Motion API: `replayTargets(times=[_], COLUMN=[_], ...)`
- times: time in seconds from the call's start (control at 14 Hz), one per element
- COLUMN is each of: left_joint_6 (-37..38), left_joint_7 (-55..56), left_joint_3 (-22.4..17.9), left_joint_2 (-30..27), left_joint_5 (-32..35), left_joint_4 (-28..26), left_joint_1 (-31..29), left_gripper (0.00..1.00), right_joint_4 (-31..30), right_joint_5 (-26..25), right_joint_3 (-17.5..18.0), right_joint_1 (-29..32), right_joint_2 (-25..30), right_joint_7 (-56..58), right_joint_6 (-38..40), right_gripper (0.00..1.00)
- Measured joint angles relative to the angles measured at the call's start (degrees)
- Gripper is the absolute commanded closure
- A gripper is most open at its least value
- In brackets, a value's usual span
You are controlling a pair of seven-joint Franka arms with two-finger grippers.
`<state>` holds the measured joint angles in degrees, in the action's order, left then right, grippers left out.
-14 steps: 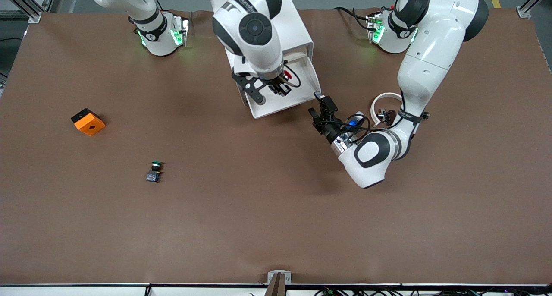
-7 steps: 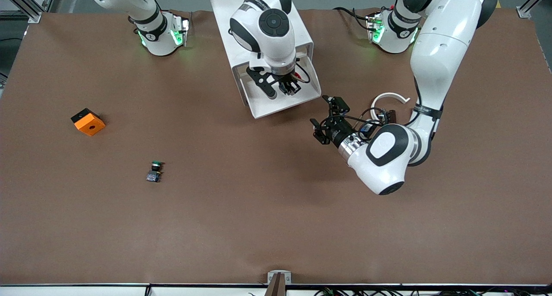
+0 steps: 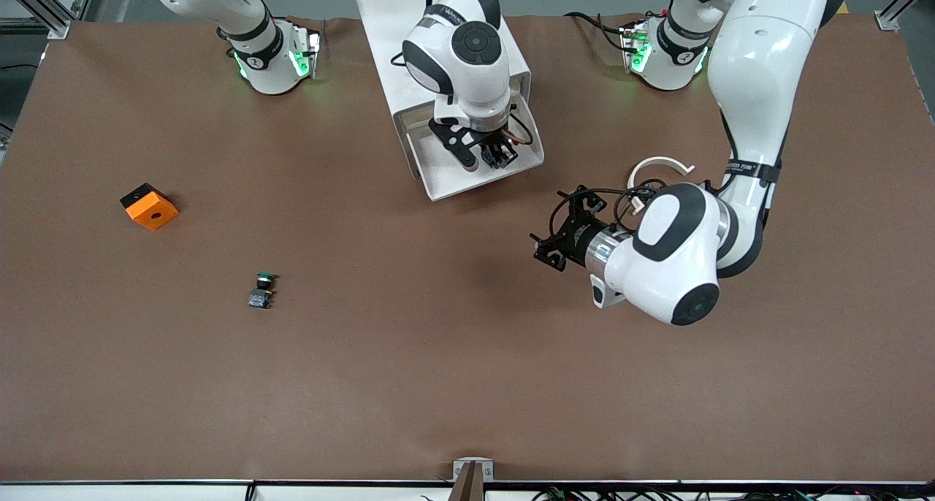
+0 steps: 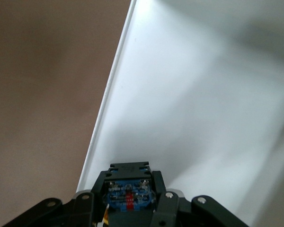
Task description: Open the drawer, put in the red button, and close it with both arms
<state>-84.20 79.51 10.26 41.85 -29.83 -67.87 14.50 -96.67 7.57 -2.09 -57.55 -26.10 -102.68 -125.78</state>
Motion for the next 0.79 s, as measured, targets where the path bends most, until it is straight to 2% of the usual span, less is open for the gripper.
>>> replayTargets(times=[0.43,0.79], left_joint_6=[-7.25,-13.39], left_joint_7=[-8.85,-11.12], left_joint_3=[0.14,0.15], left_joint_2=[-1.64,-1.78], left_joint_5=[11.71,17.34], left_joint_4=[-0.01,-0.22], left_joint_1=[2.79,4.9], left_gripper=[0.0,0.0], right_joint_4=[0.01,0.01], right_joint_5=[-0.04,-0.15], right_joint_3=[-0.02,-0.02], right_joint_1=[-0.8,-1.69], right_joint_2=[-0.13,-0.15], right_joint_7=[-0.13,-0.78], right_joint_6=[-0.24,-0.25], right_gripper=[1.0,1.0])
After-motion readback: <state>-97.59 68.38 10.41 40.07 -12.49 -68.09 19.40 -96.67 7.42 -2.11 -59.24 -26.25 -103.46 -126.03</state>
